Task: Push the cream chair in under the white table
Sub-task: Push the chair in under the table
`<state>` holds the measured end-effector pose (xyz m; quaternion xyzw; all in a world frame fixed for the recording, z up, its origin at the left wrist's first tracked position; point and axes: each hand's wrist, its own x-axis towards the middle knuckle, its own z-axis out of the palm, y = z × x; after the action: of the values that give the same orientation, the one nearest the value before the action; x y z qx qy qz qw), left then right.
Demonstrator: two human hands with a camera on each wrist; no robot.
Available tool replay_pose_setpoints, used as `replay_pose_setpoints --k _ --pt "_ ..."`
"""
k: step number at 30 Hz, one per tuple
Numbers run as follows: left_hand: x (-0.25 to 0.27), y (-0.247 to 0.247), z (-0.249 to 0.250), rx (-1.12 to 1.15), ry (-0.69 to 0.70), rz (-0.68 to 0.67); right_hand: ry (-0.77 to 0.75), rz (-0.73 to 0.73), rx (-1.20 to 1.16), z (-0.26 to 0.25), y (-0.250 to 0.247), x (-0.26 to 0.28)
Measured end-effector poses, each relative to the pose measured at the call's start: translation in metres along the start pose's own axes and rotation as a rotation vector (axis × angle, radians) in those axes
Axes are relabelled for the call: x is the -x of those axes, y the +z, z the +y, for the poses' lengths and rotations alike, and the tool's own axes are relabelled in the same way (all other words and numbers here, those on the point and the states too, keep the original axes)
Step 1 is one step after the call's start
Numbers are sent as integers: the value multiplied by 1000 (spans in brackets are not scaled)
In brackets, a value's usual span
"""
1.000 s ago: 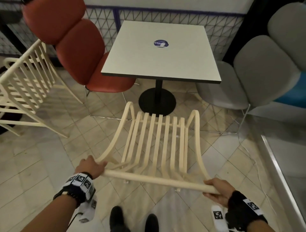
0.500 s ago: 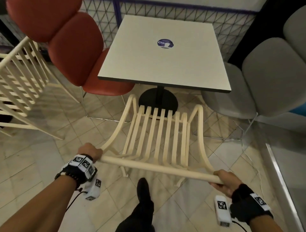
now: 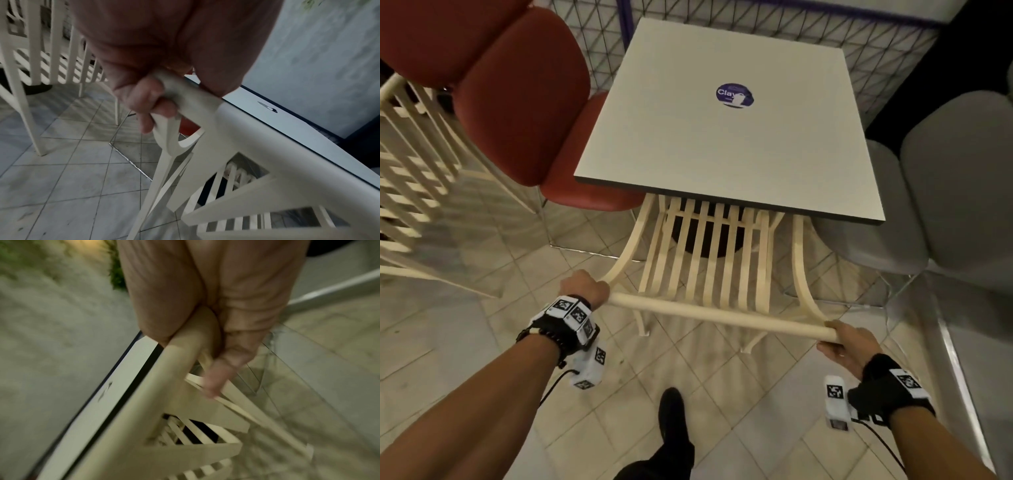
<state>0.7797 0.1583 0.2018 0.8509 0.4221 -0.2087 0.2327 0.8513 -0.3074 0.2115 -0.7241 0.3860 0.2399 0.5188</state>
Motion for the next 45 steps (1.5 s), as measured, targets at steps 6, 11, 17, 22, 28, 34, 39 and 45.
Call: replay_pose_setpoints --k 6,11,17,22,28,34,39,45 --pt "46 10 12 -362 579 80 -747 50 1328 2 19 32" --pt "45 25 28 -631 724 -69 -842 -62 1545 -10 56 23" --pt "28 32 48 -722 632 -114 -745 55 1667 -18 63 18" --pt "33 37 61 -717 647 -119 -740 85 1657 -26 54 10" --pt "42 33 63 -710 638 -94 -718 91 1589 -24 54 20" --pt "42 35 26 -725 670 -102 -795 35 1448 10 53 33" --pt "41 26 10 -655 677 -73 -623 -79 1447 6 39 27" --pt "38 18 22 -770 652 -121 -632 -30 1522 3 42 24"
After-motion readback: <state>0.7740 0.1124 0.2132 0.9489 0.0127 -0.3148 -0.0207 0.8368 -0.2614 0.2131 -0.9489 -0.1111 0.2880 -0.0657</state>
